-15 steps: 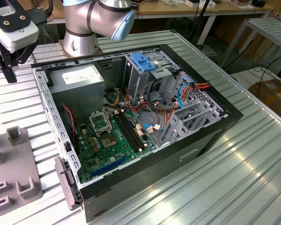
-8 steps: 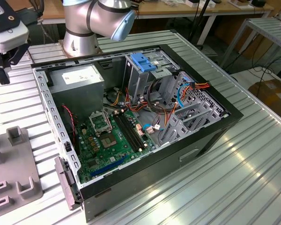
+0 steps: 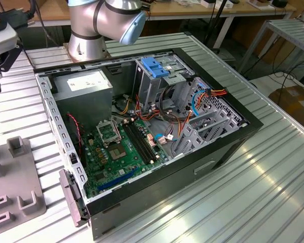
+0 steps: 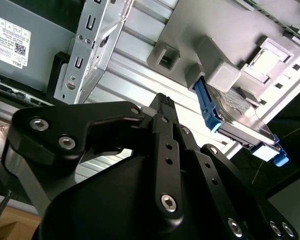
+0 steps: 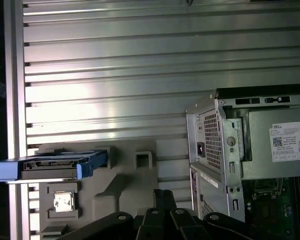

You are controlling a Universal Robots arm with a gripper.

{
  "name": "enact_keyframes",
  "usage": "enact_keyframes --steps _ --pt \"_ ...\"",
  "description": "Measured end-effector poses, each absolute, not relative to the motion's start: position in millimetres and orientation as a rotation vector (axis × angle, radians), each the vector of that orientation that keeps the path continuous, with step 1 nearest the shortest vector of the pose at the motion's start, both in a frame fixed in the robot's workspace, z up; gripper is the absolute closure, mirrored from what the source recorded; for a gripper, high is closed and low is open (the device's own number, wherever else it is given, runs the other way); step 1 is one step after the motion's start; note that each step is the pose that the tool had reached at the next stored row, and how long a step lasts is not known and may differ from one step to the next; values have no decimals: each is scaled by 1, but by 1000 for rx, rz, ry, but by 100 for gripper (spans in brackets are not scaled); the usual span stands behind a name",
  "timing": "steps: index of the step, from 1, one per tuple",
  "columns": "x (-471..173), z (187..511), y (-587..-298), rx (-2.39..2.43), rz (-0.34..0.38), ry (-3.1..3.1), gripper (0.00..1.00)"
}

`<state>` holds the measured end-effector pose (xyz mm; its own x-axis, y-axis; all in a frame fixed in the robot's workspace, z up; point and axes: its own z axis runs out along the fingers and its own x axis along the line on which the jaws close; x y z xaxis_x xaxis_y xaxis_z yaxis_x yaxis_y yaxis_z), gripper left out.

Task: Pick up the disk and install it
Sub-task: 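Reach for the disk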

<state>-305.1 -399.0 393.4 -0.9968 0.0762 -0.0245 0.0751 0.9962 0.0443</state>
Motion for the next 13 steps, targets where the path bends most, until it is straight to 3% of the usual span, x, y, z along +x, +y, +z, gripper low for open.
enact_keyframes --steps 13 --pt "-323 393 -399 118 68 3113 90"
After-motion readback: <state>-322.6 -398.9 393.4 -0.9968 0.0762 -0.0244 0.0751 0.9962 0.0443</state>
